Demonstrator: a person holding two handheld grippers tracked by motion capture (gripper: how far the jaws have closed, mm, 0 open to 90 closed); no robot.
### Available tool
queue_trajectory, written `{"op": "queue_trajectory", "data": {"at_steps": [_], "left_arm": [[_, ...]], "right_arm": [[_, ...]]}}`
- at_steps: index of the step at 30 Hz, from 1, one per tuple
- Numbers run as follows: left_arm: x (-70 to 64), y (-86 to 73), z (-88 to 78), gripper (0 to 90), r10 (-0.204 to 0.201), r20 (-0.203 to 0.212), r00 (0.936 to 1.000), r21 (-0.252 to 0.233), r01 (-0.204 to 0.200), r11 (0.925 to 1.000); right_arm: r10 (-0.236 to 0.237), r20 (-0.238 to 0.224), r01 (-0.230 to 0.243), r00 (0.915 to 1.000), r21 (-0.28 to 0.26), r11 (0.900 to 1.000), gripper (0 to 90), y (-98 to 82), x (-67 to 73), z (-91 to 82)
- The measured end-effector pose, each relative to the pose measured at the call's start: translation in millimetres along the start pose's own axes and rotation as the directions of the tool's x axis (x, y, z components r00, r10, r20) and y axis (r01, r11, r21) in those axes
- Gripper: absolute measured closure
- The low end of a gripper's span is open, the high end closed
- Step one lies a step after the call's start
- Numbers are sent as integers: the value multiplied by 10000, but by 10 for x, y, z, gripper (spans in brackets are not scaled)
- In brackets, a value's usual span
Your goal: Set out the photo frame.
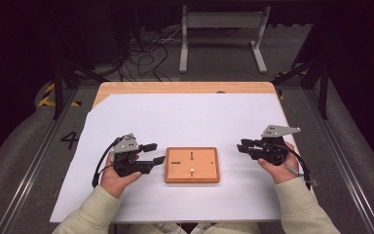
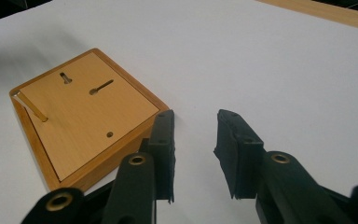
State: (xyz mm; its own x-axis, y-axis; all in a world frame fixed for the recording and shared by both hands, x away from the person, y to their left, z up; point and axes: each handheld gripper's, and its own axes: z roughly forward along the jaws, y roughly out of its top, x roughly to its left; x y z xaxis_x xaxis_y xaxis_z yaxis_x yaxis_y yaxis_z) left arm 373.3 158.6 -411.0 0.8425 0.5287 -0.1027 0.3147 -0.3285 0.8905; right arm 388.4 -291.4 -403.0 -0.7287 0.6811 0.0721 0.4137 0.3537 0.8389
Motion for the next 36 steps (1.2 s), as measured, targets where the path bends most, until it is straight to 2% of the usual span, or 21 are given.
{"op": "queue_trajectory", "data": {"at_steps": [5, 6, 8, 10, 13, 17, 19, 21, 24, 27, 29, 33, 36], "left_arm": [[71, 51, 0, 393, -23, -492, 9988, -293, 9, 9996], [92, 65, 19, 384, -231, -555, 9982, -114, 225, 9997], [115, 101, 62, 357, -389, -919, 9950, 151, 405, 9991], [140, 149, 95, 345, -593, -908, 9941, 140, 608, 9981], [152, 176, 139, 365, -547, -898, 9945, 90, 558, 9984], [117, 187, 185, 358, -593, -633, 9962, 140, 603, 9981], [57, 201, 215, 357, -345, -501, 9981, 213, 356, 9991], [3, 221, 244, 354, -198, -537, 9984, 329, 215, 9992], [-57, 245, 290, 341, -171, -220, 9996, 333, 178, 9993], [-133, 255, 341, 337, 86, 144, 9999, 442, -92, 9990], [-179, 256, 378, 328, 73, 534, 9985, 533, -101, 9985], [-232, 248, 442, 341, -16, 1012, 9949, 603, -46, 9982], [-284, 229, 513, 359, 127, 1330, 9910, 783, -233, 9967]], "right_arm": [[32, 137, -28, 9999, -297, 9996, 639, -33, -6, -11], [21, 167, -16, 9999, -282, 9996, 636, -35, -5, -7], [51, 183, -46, 9998, -282, 9996, 633, -37, -6, 3], [129, 158, -124, 9998, -318, 9994, 628, -41, -12, 17], [138, 125, -135, 9998, -298, 9995, 627, -49, -11, 22], [166, 128, -162, 9998, -296, 9994, 625, -57, -20, 17], [189, 80, -186, 9998, -276, 9994, 620, -58, -21, 24], [177, -54, -179, 9998, -222, 9996, 618, -60, -20, 44], [120, -96, -122, 9999, -123, 9999, 620, -66, -8, 67], [157, -65, -158, 9999, -154, 9998, 620, -67, -6, 54], [207, -37, -208, 9998, -209, 9996, 620, -68, -14, 36], [232, -41, -233, 9997, -247, 9994, 619, -68, -10, 28], [232, -77, -234, 9997, -246, 9994, 618, -66, -1, 31]]}}
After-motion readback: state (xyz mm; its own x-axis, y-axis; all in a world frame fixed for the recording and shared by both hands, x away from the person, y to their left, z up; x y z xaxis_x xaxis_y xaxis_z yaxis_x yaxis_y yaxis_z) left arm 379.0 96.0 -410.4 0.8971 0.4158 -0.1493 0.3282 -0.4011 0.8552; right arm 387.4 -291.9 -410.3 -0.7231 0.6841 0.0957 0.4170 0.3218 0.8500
